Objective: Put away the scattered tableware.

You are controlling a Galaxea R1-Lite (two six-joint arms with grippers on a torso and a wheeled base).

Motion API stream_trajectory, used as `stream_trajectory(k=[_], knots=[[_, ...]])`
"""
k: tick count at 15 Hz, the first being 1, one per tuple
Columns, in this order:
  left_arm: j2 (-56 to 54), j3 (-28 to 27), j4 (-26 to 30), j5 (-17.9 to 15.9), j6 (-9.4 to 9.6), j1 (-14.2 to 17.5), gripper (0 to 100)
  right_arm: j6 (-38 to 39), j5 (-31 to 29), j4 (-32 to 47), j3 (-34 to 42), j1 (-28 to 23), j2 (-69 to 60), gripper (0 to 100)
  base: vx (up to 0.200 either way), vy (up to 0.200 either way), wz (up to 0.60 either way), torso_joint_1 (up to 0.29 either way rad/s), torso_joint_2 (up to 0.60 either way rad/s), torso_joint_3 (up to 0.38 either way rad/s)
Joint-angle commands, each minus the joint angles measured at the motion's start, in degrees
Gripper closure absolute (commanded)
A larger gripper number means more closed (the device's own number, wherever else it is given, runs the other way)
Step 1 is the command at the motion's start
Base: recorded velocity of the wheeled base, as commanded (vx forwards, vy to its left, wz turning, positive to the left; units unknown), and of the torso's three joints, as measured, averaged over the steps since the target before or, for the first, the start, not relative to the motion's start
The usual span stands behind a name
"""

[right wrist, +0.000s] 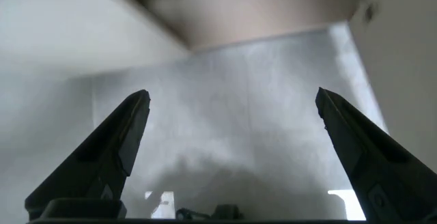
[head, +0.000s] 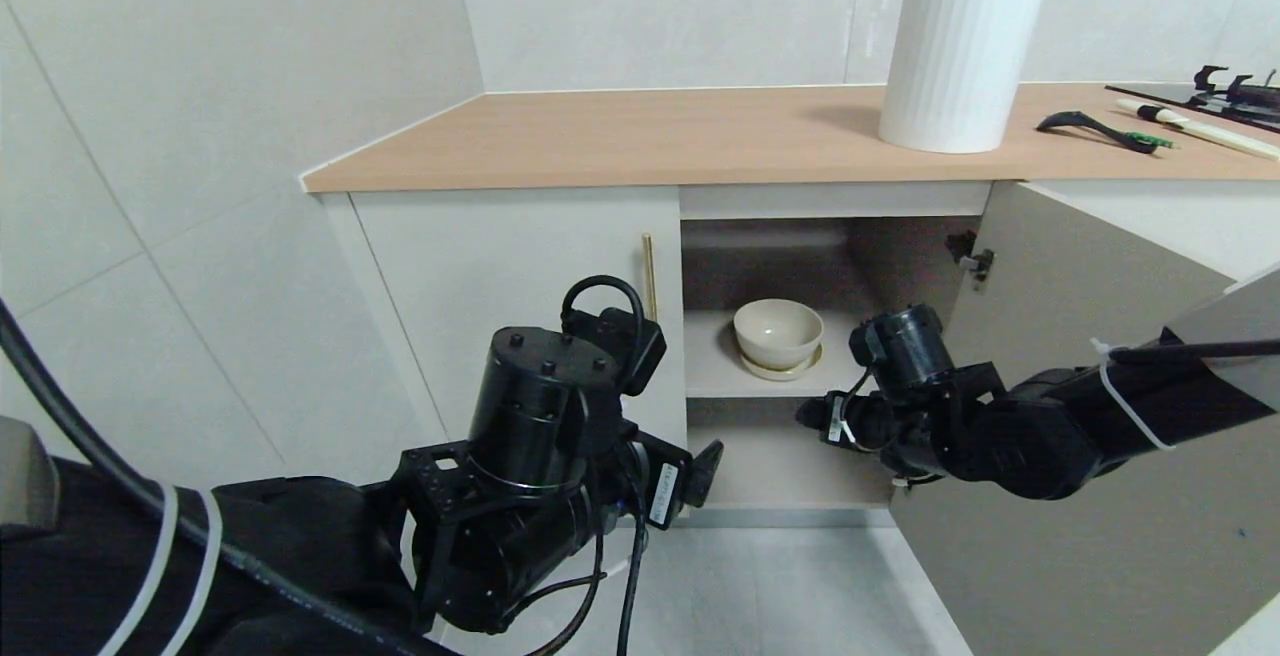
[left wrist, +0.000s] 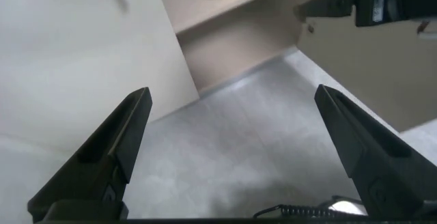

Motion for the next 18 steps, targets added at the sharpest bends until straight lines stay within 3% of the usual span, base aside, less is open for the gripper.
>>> stream_trajectory(k=[1,4,5,7,11,18], knots=[[0.12,0.00,0.00,0.03,-0.02,0.02,0,0.01,0.23,0.04,0.69,0.02,-0.33,0,-0.200,0.000,0.00,0.002,0.00,0.007],[-0.67,2.55,-0.18,0.38,-0.28,0.02,0,-4.47,1.72,1.79,10.89,3.62,-7.72,0,-0.067,0.000,0.00,0.001,0.00,0.001],[-1.90,5.62,-0.97,1.26,-0.46,0.90,0,-7.55,4.36,1.97,17.83,6.52,-15.01,0,0.000,0.000,0.00,0.000,0.00,0.000],[-2.87,6.32,-3.08,1.35,-0.28,2.22,0,-8.25,7.70,3.46,24.07,8.19,-25.47,0,0.000,0.000,0.00,0.000,0.00,0.000],[-3.83,6.85,-3.08,1.44,0.16,1.87,0,-7.72,7.87,12.60,28.47,8.02,-36.28,0,0.000,0.000,0.00,0.000,0.00,0.000],[-3.92,6.94,-3.08,1.96,0.95,0.90,0,-4.47,7.96,22.80,30.05,8.02,-41.38,0,0.000,-0.200,0.00,0.002,0.00,0.002]])
